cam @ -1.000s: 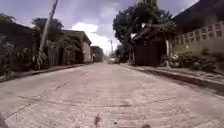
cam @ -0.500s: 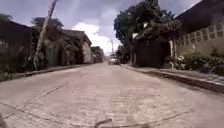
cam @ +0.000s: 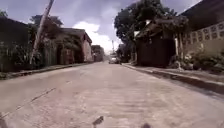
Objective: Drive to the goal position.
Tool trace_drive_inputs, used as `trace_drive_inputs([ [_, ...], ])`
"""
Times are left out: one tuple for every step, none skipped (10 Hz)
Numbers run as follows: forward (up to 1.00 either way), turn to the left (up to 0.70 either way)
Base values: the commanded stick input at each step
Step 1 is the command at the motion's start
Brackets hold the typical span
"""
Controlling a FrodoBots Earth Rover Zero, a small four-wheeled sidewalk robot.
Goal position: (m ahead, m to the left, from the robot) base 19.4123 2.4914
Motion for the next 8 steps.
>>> trace_drive_inputs([
  [0.85,0.01],
  [0.85,0.01],
  [0.85,0.01],
  [0.85,0.01],
  [0.85,0.01],
  [0.85,0.01],
  [0.85,0.01],
  [0.85,0.01],
])
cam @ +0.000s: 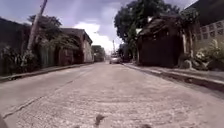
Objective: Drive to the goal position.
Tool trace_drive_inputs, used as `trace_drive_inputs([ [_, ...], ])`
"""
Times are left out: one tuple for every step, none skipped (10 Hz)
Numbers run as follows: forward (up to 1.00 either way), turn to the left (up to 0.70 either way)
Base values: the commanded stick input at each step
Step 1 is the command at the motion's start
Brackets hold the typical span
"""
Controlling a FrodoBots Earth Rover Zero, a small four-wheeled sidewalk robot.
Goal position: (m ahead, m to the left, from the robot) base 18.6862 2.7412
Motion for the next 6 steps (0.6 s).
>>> trace_drive_inputs([
  [0.85,0.01],
  [0.85,0.01],
  [0.85,0.01],
  [0.85,0.01],
  [0.85,0.01],
  [0.85,0.01],
])
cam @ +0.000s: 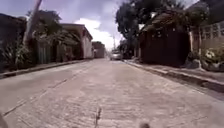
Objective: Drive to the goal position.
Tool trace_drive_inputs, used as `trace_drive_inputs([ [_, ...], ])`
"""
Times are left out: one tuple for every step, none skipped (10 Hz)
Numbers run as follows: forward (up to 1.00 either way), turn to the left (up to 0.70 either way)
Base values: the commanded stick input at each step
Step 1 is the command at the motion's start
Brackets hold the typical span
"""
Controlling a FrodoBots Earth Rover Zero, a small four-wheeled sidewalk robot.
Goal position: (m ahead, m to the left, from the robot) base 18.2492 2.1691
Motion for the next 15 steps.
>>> trace_drive_inputs([
  [0.85,0.01],
  [0.85,-0.01],
  [0.85,-0.02],
  [0.85,-0.04],
  [0.85,-0.06],
  [0.85,-0.07],
  [0.85,-0.11],
  [0.85,-0.18],
  [0.85,-0.26],
  [0.85,-0.33],
  [0.85,-0.33],
  [0.85,-0.31],
  [0.85,-0.27],
  [0.85,-0.22],
  [0.85,-0.18],
])
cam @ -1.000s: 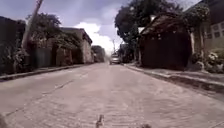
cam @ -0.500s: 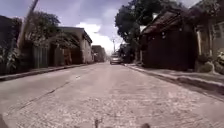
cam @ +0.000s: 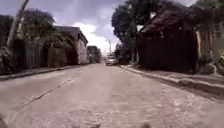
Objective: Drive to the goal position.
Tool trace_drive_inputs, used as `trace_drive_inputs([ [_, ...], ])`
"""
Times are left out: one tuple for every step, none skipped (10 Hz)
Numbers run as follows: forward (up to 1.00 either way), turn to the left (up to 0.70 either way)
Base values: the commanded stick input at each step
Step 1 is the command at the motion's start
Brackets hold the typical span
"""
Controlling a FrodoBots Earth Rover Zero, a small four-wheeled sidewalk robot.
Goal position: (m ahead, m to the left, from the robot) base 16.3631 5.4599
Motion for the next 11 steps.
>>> trace_drive_inputs([
  [0.85,-0.14],
  [0.85,-0.06],
  [0.85,0.01],
  [0.85,0.01],
  [0.85,0.01],
  [0.85,0.01],
  [0.85,0.01],
  [0.85,0.01],
  [0.85,0.01],
  [0.85,0.01],
  [0.85,0.01],
])
